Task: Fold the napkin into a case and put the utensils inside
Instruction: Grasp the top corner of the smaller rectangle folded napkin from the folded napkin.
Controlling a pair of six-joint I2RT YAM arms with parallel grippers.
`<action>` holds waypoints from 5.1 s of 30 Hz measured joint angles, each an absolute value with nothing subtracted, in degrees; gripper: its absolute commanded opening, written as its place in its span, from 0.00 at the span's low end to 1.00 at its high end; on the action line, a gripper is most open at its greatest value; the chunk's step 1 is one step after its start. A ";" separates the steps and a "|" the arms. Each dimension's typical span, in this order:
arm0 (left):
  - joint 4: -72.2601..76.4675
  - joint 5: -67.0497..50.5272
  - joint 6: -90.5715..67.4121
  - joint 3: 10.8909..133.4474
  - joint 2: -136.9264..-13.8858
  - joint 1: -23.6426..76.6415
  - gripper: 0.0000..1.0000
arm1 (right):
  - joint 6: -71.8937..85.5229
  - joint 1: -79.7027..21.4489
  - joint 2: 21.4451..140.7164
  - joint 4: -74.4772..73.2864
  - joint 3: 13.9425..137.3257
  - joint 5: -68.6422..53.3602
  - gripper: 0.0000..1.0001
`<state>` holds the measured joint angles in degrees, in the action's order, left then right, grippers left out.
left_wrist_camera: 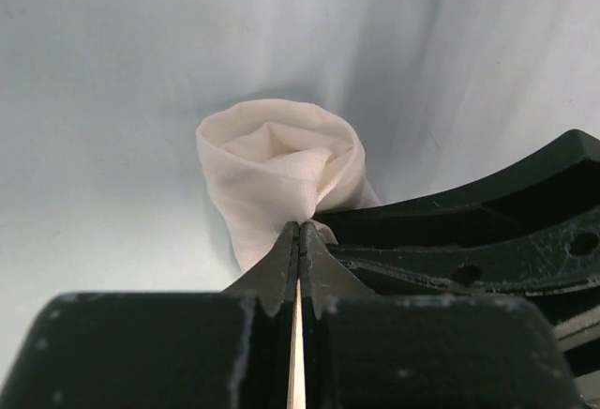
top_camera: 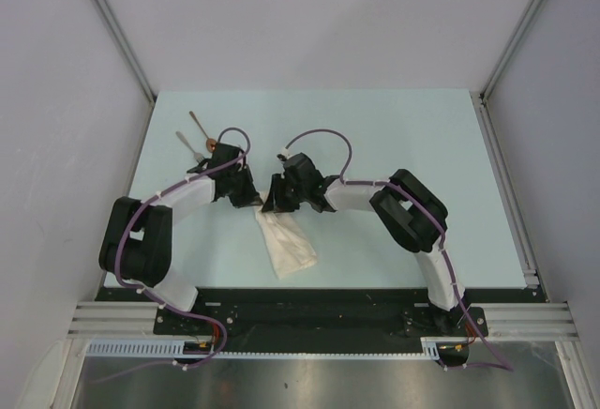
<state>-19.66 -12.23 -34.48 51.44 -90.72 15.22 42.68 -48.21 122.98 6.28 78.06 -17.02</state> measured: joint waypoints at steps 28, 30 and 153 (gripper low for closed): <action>-13.78 -15.09 -38.63 42.09 -81.10 11.29 0.00 | 61.14 -49.19 124.75 22.26 72.99 -17.85 0.00; -13.69 -15.25 -38.98 41.65 -81.10 10.50 0.00 | 61.45 -49.56 125.80 23.09 73.34 -17.91 0.00; -14.09 -21.23 -39.44 38.37 -78.56 2.42 0.00 | 49.56 -48.93 131.39 14.92 85.54 -30.09 0.02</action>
<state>-14.09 -21.23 -39.44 38.37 -78.56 2.42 49.56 -48.93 131.39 14.92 85.54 -30.09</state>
